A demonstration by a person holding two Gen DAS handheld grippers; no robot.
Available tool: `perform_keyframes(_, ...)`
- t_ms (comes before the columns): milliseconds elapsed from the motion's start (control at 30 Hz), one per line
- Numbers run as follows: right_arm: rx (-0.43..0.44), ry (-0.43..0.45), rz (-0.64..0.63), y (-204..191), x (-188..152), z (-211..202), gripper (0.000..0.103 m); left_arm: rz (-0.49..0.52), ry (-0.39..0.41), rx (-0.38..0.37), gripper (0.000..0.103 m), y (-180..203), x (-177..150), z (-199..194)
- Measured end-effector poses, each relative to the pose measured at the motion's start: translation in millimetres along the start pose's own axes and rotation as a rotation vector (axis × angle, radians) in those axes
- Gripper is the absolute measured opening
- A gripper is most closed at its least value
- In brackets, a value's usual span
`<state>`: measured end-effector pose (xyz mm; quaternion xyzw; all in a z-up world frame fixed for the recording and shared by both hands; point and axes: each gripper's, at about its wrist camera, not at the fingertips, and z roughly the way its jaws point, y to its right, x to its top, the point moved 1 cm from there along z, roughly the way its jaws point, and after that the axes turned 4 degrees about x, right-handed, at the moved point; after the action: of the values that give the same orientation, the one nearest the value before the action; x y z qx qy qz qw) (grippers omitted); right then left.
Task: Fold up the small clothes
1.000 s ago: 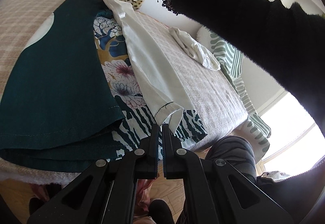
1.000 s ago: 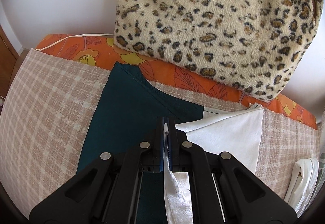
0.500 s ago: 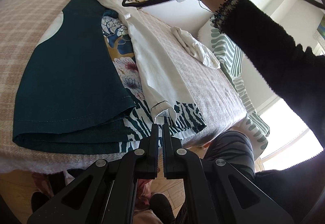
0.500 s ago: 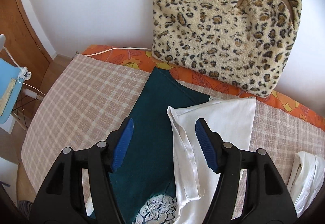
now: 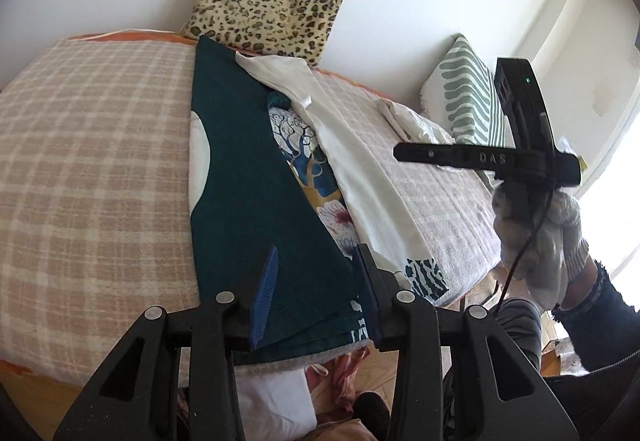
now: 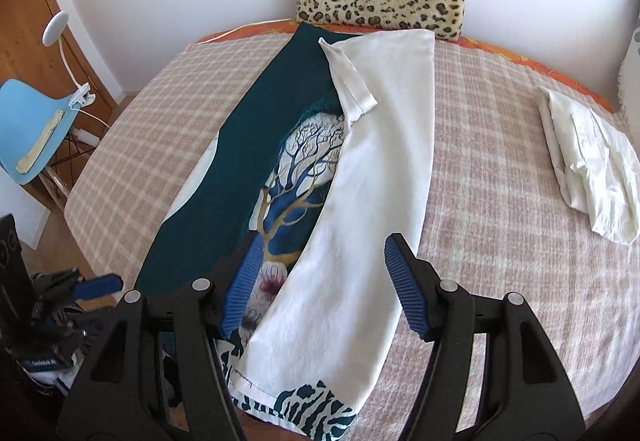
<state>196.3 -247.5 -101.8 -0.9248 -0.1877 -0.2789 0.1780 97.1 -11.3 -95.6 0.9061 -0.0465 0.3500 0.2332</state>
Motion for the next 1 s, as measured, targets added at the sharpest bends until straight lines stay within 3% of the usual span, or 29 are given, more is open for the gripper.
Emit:
perform_keyframes(167,0.029,-0.052,0.009,-23,-58,11,0.066,0.089,0.051,0.063,0.037,-7,43,-4)
perform_keyframes(367,-0.008,-0.091,-0.046,-51,-96,38,0.059,0.078,0.102,0.104,0.037,-24,70,6)
perform_keyframes(467,-0.084,-0.082,-0.108,-63,-99,42,0.045,0.058,0.098,0.103,0.037,-33,70,14)
perform_keyframes(600,-0.09,-0.083,-0.121,-64,-96,40,0.01,0.056,0.074,0.1,0.037,-38,63,22)
perform_keyframes(667,-0.102,-0.082,-0.146,-66,-95,39,0.006,0.044,0.065,0.093,0.037,-41,63,24)
perform_keyframes(700,-0.067,-0.092,-0.147,-67,-95,39,0.005,0.045,0.065,0.094,0.037,-42,63,24)
perform_keyframes(867,-0.045,-0.165,-0.289,-82,-100,43,0.007,0.054,0.068,0.097,0.037,-40,65,26)
perform_keyframes(933,-0.021,-0.192,-0.266,-76,-92,39,0.029,0.053,0.068,0.098,0.037,-40,68,28)
perform_keyframes(1000,0.019,-0.137,-0.218,-64,-74,25,0.048,0.049,0.074,0.094,0.037,-40,72,30)
